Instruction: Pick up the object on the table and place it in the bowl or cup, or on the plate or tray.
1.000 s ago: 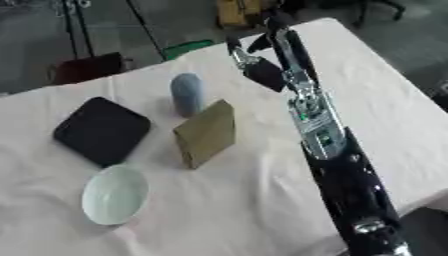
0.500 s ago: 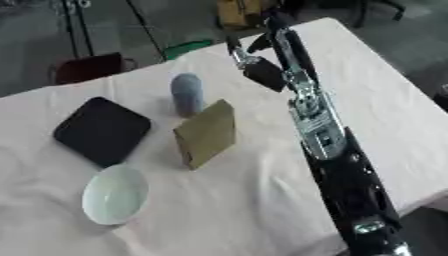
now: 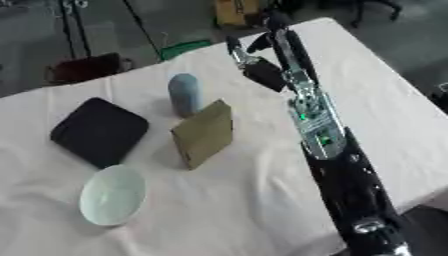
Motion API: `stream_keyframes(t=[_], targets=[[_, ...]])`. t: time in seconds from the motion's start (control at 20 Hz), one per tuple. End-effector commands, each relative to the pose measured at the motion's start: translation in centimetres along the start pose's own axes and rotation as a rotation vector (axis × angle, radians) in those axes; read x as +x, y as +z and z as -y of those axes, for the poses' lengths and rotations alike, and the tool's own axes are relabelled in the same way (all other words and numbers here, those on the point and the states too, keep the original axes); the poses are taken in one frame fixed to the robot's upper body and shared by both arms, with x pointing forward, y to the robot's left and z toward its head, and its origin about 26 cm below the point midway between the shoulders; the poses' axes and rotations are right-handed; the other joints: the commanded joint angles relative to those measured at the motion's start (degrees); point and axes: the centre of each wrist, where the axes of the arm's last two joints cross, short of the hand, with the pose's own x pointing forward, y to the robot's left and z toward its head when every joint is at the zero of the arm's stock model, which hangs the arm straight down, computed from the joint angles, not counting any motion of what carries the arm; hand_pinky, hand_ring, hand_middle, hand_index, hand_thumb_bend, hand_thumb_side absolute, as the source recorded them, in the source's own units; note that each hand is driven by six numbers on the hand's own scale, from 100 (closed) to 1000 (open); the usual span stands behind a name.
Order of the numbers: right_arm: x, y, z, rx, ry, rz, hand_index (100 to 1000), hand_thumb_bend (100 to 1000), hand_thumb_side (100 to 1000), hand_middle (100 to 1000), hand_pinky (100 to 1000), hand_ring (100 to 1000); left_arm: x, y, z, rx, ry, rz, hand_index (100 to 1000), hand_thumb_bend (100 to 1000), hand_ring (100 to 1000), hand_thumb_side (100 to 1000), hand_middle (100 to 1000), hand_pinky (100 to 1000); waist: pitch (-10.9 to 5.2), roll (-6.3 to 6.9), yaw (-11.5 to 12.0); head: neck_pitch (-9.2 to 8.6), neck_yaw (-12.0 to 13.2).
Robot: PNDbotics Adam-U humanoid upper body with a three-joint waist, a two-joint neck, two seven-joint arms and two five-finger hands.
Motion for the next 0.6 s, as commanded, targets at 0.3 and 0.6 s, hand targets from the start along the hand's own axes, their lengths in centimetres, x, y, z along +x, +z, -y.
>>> stream_keyframes(t=[0.3, 0.6], targets=[[0.9, -0.8, 0.8, -0.005, 0.021, 0.042, 860, 327, 542, 803, 693, 570, 0.3, -3.4, 1.1, -0.197, -0.179, -0.017, 896, 967, 849, 797, 867, 803, -0.98, -0.21, -0.6, -0.81, 0.5], [1.0, -0.8, 0.7, -0.002, 0.017, 0.044, 861, 328, 542, 803, 693, 570, 0.0, -5.6, 3.6, -0.261, -0.251, -0.040, 891, 975, 848, 813, 864, 813, -1.03, -0.25, -0.7, -0.96, 0.6]])
